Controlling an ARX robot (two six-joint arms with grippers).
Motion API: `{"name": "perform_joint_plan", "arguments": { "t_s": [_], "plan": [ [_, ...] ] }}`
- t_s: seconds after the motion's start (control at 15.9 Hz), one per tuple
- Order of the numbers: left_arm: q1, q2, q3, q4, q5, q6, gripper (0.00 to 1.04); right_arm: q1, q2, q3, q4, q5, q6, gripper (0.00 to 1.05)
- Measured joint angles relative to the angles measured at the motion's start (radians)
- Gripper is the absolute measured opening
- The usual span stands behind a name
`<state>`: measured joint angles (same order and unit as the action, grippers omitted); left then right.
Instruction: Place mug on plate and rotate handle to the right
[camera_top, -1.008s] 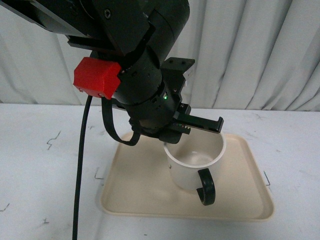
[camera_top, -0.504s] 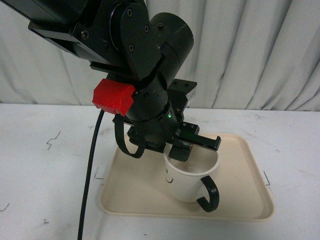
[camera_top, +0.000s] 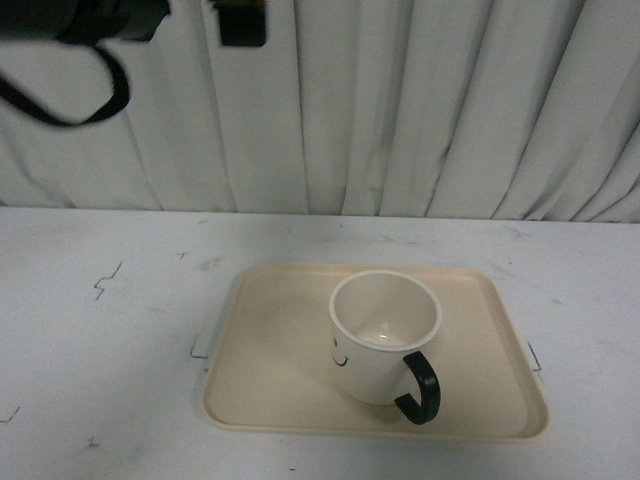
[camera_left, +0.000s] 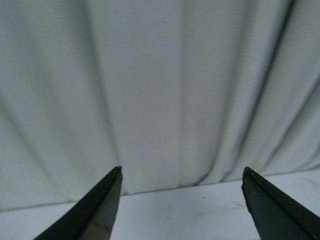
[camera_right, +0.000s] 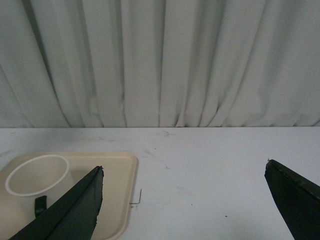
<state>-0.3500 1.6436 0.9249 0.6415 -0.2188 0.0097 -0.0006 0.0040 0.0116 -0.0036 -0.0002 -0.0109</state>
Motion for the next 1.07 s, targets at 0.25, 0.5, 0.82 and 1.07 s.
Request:
{"name": "perform_joint_plan", "arguments": {
  "t_s": [0.25,0.5,0.82,1.07],
  "plan": [
    [0.118,-0.187,-0.42,0.317,-0.033,-0.003,0.26,0.0,0.0,0.0,0.0,0.0,0.0,0.98],
    [0.193,-0.377,-0.65,0.319,0.061,-0.006,0.02,0.0,0.0,0.0,0.0,0.0,0.0,0.98],
    [0.245,-0.564,-0.769,0.264,0.119,-0.006,0.02,0.0,0.0,0.0,0.0,0.0,0.0,0.98],
    [0.352,-0.703,-0.882,0.219,0.205,-0.008,0.02,0.0,0.0,0.0,0.0,0.001,0.0,0.98]
  ]
}}
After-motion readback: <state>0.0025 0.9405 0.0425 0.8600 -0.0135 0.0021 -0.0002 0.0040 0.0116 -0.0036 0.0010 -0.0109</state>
